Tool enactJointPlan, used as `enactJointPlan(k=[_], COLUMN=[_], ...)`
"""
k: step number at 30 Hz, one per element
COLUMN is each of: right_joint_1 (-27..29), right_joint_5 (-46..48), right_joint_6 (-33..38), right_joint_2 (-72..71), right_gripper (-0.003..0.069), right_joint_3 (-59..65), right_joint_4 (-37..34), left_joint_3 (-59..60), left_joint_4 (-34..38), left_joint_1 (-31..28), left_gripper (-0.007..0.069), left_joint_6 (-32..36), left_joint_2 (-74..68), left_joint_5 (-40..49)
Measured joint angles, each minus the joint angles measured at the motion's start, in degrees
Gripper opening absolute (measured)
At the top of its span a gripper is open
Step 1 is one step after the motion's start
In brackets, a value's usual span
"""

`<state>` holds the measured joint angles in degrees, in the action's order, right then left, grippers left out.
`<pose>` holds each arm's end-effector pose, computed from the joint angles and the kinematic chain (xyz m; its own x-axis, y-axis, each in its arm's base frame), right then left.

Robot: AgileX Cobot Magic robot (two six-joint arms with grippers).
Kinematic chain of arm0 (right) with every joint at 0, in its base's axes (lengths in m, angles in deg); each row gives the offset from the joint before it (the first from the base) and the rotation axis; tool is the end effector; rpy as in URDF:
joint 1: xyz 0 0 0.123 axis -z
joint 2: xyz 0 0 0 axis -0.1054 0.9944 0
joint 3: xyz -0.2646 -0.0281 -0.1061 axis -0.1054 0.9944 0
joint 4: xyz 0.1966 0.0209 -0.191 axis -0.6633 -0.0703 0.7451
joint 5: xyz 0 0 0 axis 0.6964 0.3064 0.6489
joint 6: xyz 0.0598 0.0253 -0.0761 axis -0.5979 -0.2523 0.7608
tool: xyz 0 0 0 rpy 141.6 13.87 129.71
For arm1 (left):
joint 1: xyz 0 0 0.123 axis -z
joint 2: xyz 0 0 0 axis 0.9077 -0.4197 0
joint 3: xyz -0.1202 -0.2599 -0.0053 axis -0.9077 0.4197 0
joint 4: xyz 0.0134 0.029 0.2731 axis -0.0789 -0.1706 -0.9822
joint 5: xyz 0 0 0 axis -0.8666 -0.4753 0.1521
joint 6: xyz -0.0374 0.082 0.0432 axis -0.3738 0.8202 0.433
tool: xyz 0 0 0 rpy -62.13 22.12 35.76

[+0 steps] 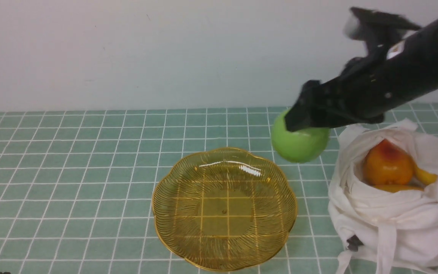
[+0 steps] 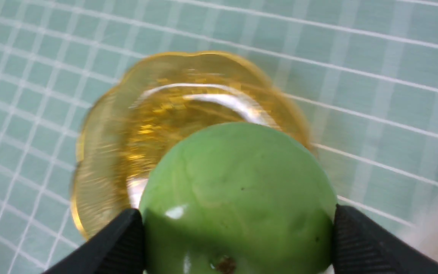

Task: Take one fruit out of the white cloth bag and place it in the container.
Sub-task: 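Move the fruit from the bag and place it onto the plate with the right gripper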

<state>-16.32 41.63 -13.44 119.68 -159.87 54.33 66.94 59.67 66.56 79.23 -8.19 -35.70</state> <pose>0.3247 0.1663 0.3070 -0.8405 -0.2319 -0.4896 -0.4180 0.8525 0.3139 0.0829 -0.0056 0.1672 -0.3062 -0.0103 -0.9519 0.0534 0.9982 -0.0280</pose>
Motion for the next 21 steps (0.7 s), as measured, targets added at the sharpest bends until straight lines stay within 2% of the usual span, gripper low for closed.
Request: enactJointPlan(k=[7,12,17,21], right_joint_1=[-9.3,-10.9,-11.01,-11.01], right_joint_5=[-11.37,-13.33,-13.21,-13.15], right_joint_6=[1.82,1.81,2.28,3.02], right_joint_2=[10.34,14.88,16.65,15.91], right_gripper=[0.0575,0.0576,0.0634,0.0645], right_joint_3=[0.0,0.0,0.0,0.0], right_joint_4=[-1.62,-4.09,-5.69,-5.74], left_joint_3=[0.0,0.0,0.0,0.0], left_joint_4=[0.0,0.0,0.0,0.0], left_joint_1=[0.0,0.0,0.0,0.0], left_gripper=[-0.0008,-0.0008,-0.0008,-0.0008], left_joint_6=[0.0,0.0,0.0,0.0], left_joint_2=[0.0,0.0,0.0,0.0], left_joint_5=[0.0,0.0,0.0,0.0])
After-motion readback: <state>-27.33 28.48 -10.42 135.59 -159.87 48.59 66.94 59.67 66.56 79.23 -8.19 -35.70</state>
